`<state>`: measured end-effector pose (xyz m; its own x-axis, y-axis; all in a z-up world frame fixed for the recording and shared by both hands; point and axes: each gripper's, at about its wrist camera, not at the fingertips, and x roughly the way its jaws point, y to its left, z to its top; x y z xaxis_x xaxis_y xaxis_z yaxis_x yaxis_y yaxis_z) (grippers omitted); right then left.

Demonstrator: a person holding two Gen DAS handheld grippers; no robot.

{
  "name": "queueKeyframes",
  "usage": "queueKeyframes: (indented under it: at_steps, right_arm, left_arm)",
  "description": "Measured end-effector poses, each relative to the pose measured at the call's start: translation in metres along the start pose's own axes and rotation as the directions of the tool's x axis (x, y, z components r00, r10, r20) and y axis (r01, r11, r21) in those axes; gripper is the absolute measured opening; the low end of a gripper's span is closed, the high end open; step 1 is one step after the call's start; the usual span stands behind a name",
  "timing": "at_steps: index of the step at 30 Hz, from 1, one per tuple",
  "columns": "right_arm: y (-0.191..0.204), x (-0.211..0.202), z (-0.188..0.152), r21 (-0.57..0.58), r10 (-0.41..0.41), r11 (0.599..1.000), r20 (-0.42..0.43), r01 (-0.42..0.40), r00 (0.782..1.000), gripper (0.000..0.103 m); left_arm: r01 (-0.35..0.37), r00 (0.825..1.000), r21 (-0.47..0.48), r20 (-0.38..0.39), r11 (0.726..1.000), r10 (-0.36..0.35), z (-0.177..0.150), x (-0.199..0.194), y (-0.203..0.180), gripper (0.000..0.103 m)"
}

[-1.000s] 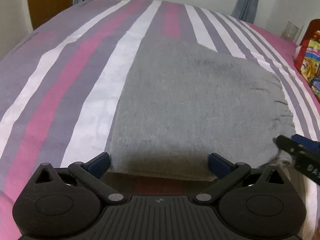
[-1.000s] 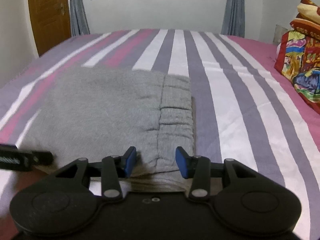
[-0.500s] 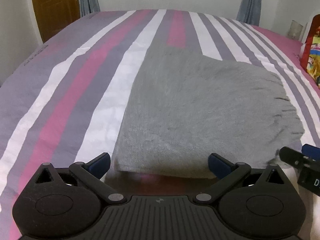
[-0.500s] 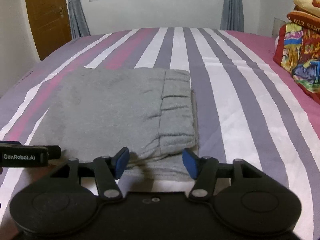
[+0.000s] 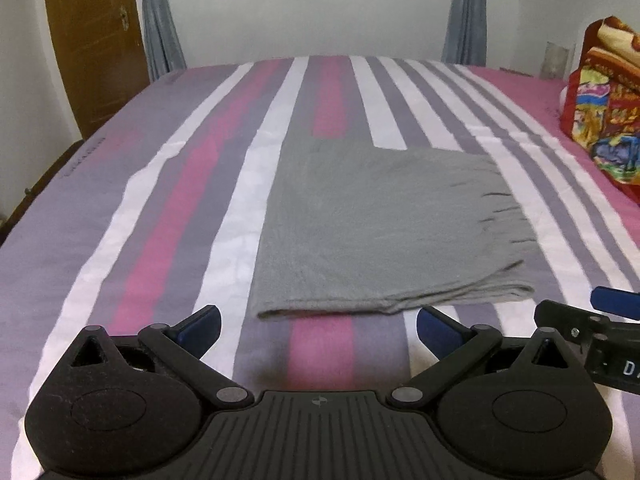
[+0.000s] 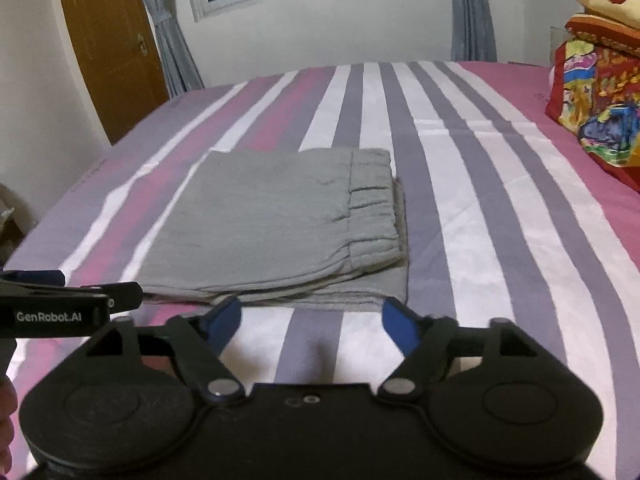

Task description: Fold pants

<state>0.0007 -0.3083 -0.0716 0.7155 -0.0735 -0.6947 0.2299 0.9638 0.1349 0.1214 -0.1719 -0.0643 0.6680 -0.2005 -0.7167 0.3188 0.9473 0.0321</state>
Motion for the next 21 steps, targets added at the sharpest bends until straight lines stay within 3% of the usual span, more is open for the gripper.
queueKeyframes:
  at_steps: [3,5,7,17,21]
  right_arm:
    - [0.000,-0.029,-0.004,0.013,0.008,1.000,0.030,-0.009,1.000,0.088]
    - [0.000,-0.051,-0.008,0.017,0.002,1.000,0.064,-0.003,0.998,0.098]
    - [0.001,-0.070,-0.013,0.009,-0.004,1.000,0.091,0.004,0.996,0.100]
    - [0.010,-0.150,-0.031,-0.015,-0.015,1.000,0.206,0.018,0.978,0.103]
    - [0.019,-0.177,-0.036,-0.018,-0.042,0.999,0.270,0.049,0.962,0.103]
  left_arm:
    - [0.011,1.000,0.001,0.022,1.000,-0.011,-0.006,-0.030,0.003,0.103]
    - [0.014,0.999,0.006,0.037,1.000,-0.014,-0.012,-0.049,0.003,0.103]
    - [0.013,0.999,0.013,0.051,1.000,-0.014,-0.019,-0.067,0.005,0.103]
    - [-0.005,0.993,-0.024,0.118,1.000,0.008,-0.043,-0.145,0.023,0.103]
    - [-0.004,0.990,-0.040,0.139,0.999,0.009,-0.050,-0.168,0.026,0.103]
